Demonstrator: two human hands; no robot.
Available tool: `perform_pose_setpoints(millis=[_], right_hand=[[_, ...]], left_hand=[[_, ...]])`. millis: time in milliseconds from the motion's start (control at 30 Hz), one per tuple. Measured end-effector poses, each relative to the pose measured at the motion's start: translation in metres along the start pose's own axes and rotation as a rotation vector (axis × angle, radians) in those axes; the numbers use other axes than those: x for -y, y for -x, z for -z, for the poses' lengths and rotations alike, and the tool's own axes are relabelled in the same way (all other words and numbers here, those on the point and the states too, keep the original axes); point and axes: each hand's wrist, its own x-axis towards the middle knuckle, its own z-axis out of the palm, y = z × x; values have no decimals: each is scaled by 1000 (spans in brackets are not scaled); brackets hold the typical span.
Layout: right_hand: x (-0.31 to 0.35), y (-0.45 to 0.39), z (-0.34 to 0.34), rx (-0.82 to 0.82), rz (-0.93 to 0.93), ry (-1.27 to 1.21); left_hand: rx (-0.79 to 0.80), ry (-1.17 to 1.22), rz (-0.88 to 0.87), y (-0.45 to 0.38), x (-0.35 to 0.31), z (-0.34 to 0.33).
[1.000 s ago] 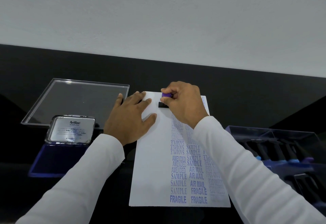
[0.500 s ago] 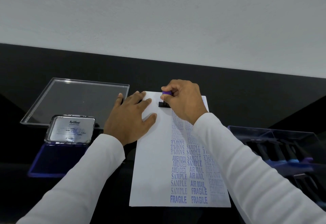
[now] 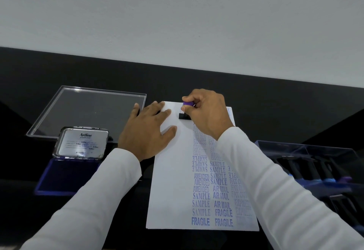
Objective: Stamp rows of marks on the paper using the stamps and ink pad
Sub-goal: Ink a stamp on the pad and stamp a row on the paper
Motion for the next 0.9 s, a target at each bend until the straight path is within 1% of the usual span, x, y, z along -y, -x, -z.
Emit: perform_pose_setpoints(millis=[900], right_hand=[[-2, 3, -3, 6, -21, 26]], left_hand=[[-3, -1, 1, 0, 0, -1]])
